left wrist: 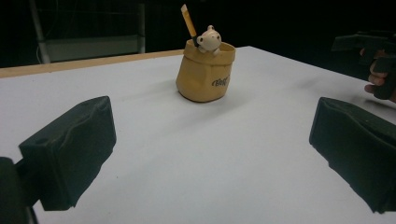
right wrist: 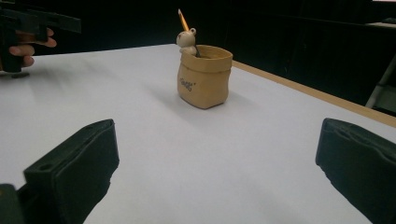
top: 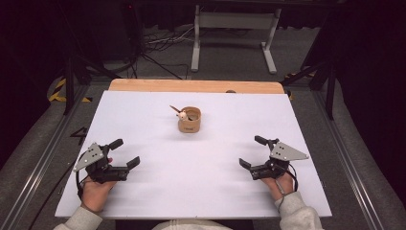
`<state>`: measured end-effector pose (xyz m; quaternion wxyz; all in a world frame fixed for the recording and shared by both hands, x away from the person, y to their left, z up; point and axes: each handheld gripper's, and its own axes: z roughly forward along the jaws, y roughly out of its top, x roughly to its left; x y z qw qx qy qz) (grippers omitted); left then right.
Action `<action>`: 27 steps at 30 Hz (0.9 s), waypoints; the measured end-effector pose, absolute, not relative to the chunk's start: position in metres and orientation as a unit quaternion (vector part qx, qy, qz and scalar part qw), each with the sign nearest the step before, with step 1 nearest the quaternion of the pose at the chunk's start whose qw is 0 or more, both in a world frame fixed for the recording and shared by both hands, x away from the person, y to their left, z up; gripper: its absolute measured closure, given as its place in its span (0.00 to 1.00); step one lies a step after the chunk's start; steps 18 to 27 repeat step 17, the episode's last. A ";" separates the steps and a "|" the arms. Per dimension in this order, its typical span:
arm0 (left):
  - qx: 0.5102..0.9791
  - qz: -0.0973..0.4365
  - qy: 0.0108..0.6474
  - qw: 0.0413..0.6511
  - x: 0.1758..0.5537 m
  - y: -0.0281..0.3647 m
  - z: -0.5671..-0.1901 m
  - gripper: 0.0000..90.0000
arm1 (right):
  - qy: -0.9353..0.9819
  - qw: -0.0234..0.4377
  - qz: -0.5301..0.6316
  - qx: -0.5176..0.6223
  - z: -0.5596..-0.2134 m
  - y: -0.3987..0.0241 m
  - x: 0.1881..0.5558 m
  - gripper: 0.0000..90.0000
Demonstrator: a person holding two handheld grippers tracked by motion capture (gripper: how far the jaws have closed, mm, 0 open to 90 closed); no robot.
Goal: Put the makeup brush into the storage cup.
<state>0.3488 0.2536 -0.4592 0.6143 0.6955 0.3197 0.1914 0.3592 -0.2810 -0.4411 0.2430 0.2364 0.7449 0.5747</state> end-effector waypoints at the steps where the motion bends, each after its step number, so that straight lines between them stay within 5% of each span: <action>1: 0.698 0.194 0.319 0.612 0.349 0.253 -0.459 0.02 | 0.744 0.242 0.575 0.238 -0.441 -0.281 0.360 0.00; 27: 0.711 0.196 0.311 0.599 0.348 0.249 -0.460 0.02 | 0.741 0.240 0.579 0.241 -0.441 -0.281 0.359 0.00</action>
